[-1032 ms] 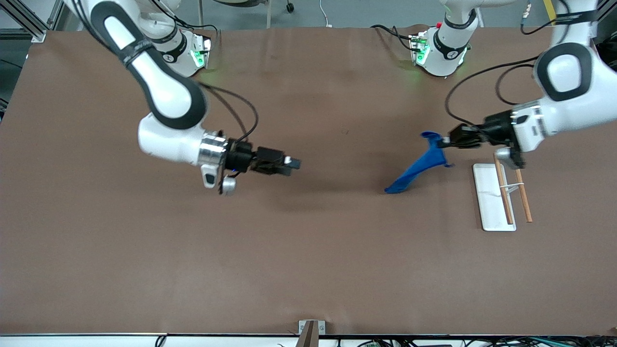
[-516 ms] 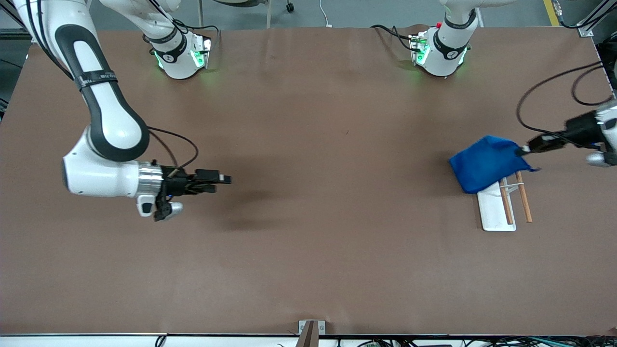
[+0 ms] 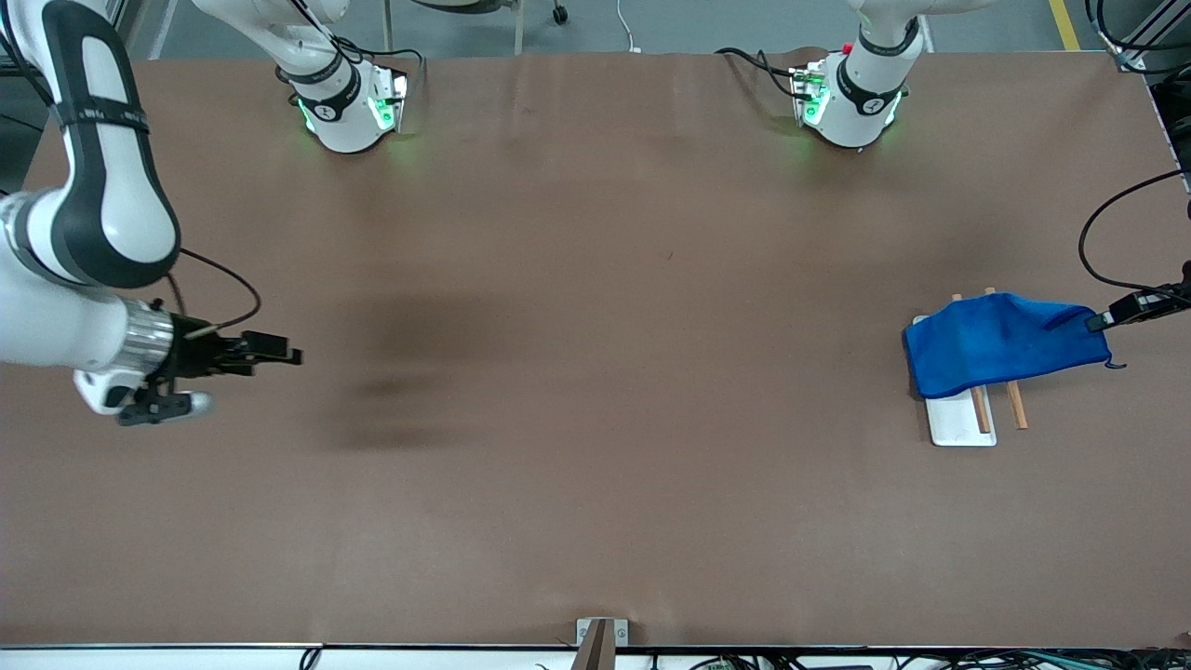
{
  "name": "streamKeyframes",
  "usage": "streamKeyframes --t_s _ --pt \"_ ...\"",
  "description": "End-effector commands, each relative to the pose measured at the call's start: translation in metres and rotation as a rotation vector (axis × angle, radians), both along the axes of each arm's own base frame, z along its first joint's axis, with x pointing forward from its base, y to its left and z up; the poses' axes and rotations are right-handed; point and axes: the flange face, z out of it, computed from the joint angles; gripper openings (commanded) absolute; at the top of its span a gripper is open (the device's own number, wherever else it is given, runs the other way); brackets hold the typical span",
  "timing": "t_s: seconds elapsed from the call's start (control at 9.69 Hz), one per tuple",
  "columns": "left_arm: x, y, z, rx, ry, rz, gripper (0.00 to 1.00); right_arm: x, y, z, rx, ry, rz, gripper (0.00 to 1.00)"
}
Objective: Right arm passes towel to left arm to hang
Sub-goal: 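Drape the towel over the wooden dowels with the left gripper and release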
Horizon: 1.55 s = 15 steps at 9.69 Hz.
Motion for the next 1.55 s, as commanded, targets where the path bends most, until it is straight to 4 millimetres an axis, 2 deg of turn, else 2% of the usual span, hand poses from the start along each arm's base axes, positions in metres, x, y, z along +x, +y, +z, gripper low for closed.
streamKeyframes --t_s 0.0,0.1,0.31,0.41,0.62,0.83,0.93,1.03,1.13,1.34,1.44 --pt "-0.001 0.011 -0.024 0.027 0.049 -0.039 0.65 -0.022 -0.02 0.057 -0.15 -0.033 -0.178 1.0" --pt "0.004 0.006 -0.025 0.035 0.045 -0.052 1.0 -0.031 -0.047 0.081 -0.165 -0.055 -0.231 1.0" --pt "0.007 0.019 -0.019 0.08 0.009 -0.033 1.0 -0.047 -0.07 0.137 -0.286 -0.126 -0.21 1.0" --pt "0.012 0.016 -0.019 0.119 -0.002 -0.039 1.0 -0.058 -0.073 0.167 -0.294 -0.108 -0.215 1.0" --pt "0.018 -0.007 0.015 0.192 -0.04 -0.126 1.0 -0.089 -0.075 0.208 -0.284 -0.081 -0.243 1.0" --pt "0.004 -0.028 0.047 0.183 -0.109 -0.125 1.0 -0.104 -0.084 0.22 -0.272 -0.069 -0.296 1.0" --pt "-0.003 -0.049 0.067 0.206 -0.138 -0.162 1.0 -0.107 -0.085 0.222 -0.271 -0.074 -0.295 1.0" --pt "-0.004 -0.081 0.087 0.273 -0.124 -0.207 1.0 -0.114 -0.085 0.218 -0.27 -0.077 -0.292 1.0" --pt "-0.006 -0.122 0.103 0.318 -0.095 -0.169 1.0 -0.115 -0.084 0.219 -0.269 -0.091 -0.295 1.0" --pt "-0.009 -0.187 0.128 0.342 -0.036 -0.081 1.0 -0.112 -0.083 0.243 -0.271 -0.137 -0.281 1.0" --pt "-0.009 -0.223 0.136 0.403 -0.025 -0.104 1.0 -0.111 -0.083 0.25 -0.28 -0.153 -0.28 1.0"
